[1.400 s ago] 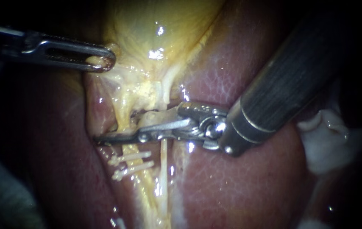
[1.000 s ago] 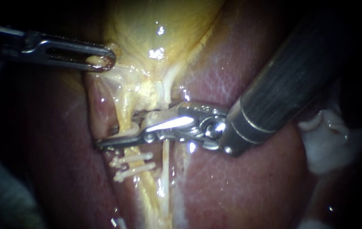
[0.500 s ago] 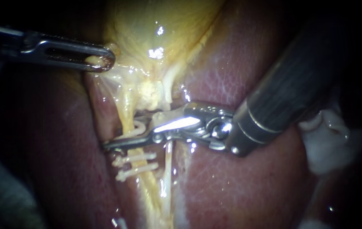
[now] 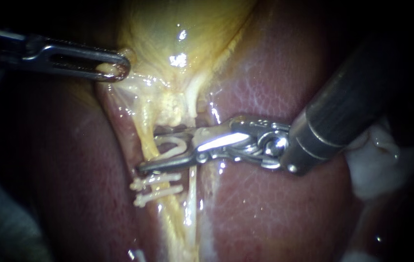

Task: Clipping third clip left tube

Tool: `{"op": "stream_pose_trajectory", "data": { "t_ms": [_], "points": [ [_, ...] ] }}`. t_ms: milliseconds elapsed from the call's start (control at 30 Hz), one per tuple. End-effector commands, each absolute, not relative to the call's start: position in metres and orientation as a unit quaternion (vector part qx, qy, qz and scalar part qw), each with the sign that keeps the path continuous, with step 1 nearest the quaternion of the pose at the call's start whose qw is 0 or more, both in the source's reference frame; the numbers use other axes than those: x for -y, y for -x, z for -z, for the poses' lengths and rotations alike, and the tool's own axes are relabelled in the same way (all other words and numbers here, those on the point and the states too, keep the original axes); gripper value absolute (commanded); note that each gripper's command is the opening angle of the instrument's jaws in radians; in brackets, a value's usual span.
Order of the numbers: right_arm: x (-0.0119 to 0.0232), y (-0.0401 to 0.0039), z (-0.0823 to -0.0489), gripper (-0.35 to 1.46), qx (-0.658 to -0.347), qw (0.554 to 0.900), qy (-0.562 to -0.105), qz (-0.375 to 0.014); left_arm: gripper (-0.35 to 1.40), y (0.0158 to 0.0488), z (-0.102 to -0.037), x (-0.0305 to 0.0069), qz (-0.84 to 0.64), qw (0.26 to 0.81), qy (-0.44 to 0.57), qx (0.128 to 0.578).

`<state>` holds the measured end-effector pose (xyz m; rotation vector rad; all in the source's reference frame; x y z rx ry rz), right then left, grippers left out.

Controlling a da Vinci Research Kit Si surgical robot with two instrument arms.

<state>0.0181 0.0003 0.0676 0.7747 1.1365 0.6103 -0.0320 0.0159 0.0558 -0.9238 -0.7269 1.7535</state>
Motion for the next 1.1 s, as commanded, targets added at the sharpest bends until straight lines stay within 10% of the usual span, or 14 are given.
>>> {"op": "stream_pose_trajectory", "data": {
  "t_ms": [33, 1100],
  "points": [
    [-0.0004, -0.0178, -0.0674, 0.5, -0.517, 0.729, -0.353, -0.277, -0.35, 0.032, -0.0558, -0.0159, -0.723, 0.493, 0.381, 0.3],
    [-0.0009, -0.0156, -0.0693, 0.5, -0.533, 0.701, -0.429, -0.2, -0.35, 0.032, -0.0557, -0.0159, -0.723, 0.493, 0.381, 0.3]
  ]
}}
